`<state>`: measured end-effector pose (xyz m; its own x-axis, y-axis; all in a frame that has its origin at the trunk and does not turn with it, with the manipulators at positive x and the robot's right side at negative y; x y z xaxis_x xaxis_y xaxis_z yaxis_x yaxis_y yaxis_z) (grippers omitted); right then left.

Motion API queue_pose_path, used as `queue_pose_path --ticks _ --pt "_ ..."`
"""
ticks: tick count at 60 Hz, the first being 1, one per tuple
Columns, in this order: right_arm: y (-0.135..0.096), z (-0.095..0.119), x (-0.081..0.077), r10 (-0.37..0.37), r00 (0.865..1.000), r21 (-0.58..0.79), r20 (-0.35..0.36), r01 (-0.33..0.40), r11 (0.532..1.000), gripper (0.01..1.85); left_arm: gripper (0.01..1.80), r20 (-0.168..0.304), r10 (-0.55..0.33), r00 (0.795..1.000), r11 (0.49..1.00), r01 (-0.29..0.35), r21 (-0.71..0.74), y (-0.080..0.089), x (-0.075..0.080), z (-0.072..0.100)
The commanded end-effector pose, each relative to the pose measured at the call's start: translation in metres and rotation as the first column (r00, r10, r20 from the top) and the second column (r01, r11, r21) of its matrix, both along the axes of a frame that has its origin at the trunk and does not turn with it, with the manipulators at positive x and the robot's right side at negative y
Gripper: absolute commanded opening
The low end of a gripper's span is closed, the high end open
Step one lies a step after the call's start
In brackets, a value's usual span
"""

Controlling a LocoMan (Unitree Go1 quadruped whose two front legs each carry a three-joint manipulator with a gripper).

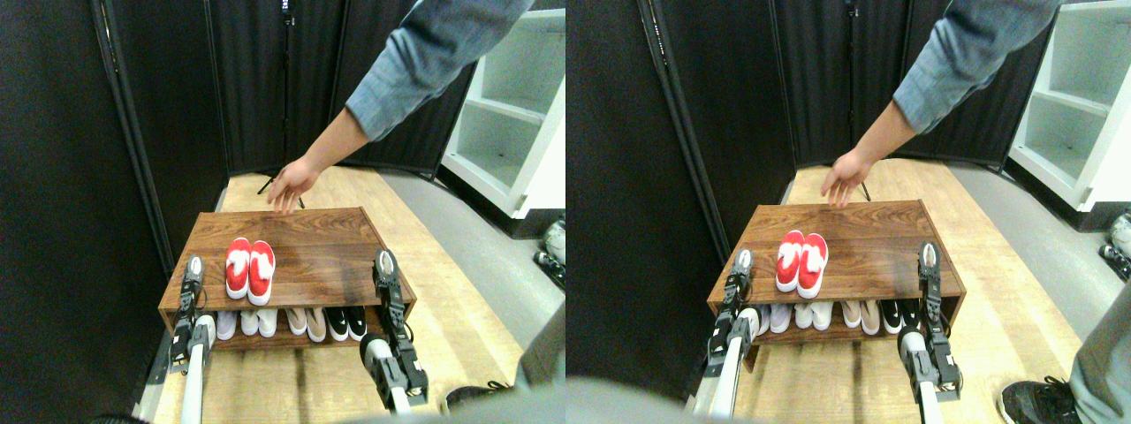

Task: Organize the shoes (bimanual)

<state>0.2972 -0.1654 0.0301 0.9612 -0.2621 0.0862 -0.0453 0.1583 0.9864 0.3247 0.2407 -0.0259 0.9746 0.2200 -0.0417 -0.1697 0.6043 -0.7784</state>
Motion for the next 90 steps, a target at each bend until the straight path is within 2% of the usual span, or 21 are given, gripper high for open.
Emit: queue_pose_path --ticks 1,7,13,21,25,31,41,68,83,90 --pt "0.002 0.006 0.001 0.000 1.000 -0.009 0.027 0.000 1.000 0.01 0.01 0.055 -0.008 0.998 0.999 0.010 -0.032 -0.001 -0.008 0.010" --pt "0.002 0.006 0.002 0.007 1.000 -0.004 0.028 -0.007 1.000 0.01 0.01 0.046 0.011 0.999 0.998 -0.008 -0.067 -0.005 -0.022 0.016" --pt "0.002 0.006 0.002 0.014 0.999 0.002 0.032 -0.014 1.000 0.01 0.01 0.052 -0.010 0.999 0.992 0.016 -0.125 -0.009 -0.039 0.022" --pt "0.002 0.006 0.001 0.011 0.999 0.013 0.030 -0.011 1.000 0.01 0.01 0.070 -0.014 0.997 0.998 0.018 -0.060 -0.015 -0.063 0.024" --pt "0.003 0.006 0.000 0.012 0.999 0.012 0.031 -0.012 1.000 0.01 0.01 0.068 -0.003 0.998 0.998 0.008 -0.070 -0.017 -0.072 0.025" --pt "0.003 0.007 -0.001 0.026 0.999 0.024 0.041 -0.027 0.999 0.01 0.01 0.047 -0.020 0.999 0.992 0.026 -0.121 -0.022 -0.090 0.027" --pt "0.003 0.007 -0.004 0.024 0.999 0.014 0.035 -0.025 1.000 0.01 0.01 0.060 -0.036 0.998 0.995 0.041 -0.090 -0.027 -0.114 0.033" --pt "0.006 0.008 -0.012 0.040 0.999 -0.011 0.037 -0.040 0.999 0.01 0.01 0.057 -0.043 0.997 0.989 0.051 -0.142 -0.039 -0.121 0.035" --pt "0.003 0.009 -0.014 0.070 0.997 -0.001 0.030 -0.070 0.998 0.01 0.01 0.073 -0.059 0.996 0.977 0.073 -0.202 -0.042 -0.116 0.037" --pt "0.001 0.011 -0.017 0.092 0.996 0.014 -0.010 -0.092 0.996 0.01 0.01 0.097 -0.063 0.993 0.971 0.084 -0.226 -0.044 -0.110 0.038"
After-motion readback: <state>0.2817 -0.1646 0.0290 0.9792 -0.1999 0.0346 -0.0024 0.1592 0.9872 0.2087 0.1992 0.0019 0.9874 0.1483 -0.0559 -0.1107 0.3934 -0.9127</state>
